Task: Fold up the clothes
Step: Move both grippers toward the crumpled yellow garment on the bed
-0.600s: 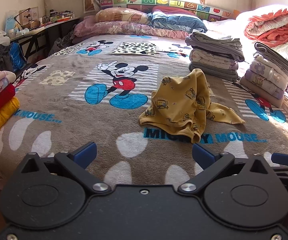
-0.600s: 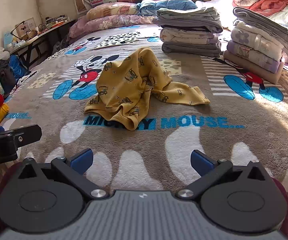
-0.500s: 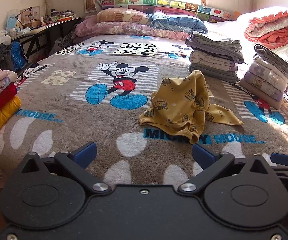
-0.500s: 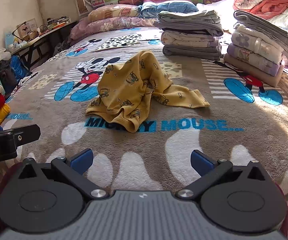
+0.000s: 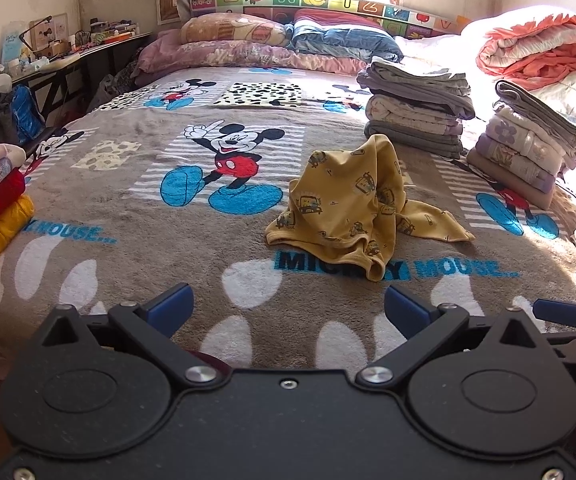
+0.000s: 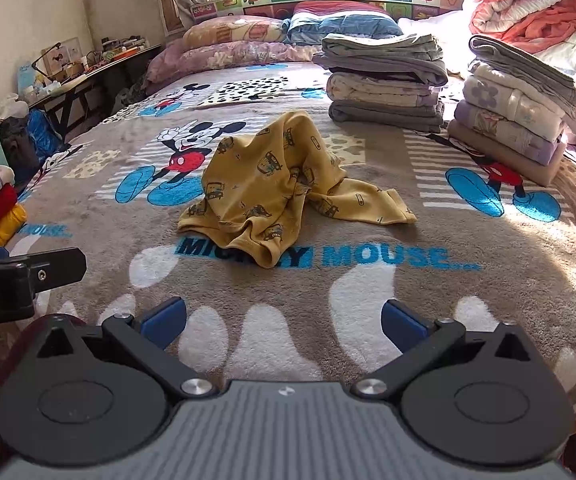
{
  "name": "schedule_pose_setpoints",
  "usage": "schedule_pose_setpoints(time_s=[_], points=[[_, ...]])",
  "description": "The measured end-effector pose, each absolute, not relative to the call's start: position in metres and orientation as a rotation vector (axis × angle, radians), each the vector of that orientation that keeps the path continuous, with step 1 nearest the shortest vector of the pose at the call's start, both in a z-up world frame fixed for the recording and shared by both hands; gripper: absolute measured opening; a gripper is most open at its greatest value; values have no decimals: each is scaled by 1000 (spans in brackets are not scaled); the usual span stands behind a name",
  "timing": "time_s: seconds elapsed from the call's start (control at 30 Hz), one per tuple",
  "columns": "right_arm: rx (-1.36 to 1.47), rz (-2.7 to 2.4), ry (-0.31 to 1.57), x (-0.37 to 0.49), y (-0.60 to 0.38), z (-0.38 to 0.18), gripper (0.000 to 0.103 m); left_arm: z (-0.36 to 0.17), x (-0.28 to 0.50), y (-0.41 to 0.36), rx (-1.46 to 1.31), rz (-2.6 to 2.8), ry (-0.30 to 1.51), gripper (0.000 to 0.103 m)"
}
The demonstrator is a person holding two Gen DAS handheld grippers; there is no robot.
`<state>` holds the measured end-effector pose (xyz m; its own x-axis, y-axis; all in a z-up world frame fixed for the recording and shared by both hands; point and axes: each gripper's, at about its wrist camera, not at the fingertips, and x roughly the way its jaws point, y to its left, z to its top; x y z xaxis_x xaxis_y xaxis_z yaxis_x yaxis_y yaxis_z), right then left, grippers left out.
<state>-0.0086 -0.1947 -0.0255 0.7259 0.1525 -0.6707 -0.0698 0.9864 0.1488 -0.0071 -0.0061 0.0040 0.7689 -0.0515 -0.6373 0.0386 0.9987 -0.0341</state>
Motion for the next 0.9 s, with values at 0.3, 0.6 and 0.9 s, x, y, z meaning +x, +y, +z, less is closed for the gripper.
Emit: schedule_pose_setpoints(time_s=[0.3, 0.6, 0.9], points=[[122, 114, 754, -5, -195, -29, 103, -4, -1, -6, -23, -66, 709, 103], [116, 111, 775, -1, -196, -35, 103, -15, 4, -5, -27, -82, 729, 103], [144, 130, 801, 2, -201, -46, 103, -20, 6, -5, -39, -100, 735, 103]])
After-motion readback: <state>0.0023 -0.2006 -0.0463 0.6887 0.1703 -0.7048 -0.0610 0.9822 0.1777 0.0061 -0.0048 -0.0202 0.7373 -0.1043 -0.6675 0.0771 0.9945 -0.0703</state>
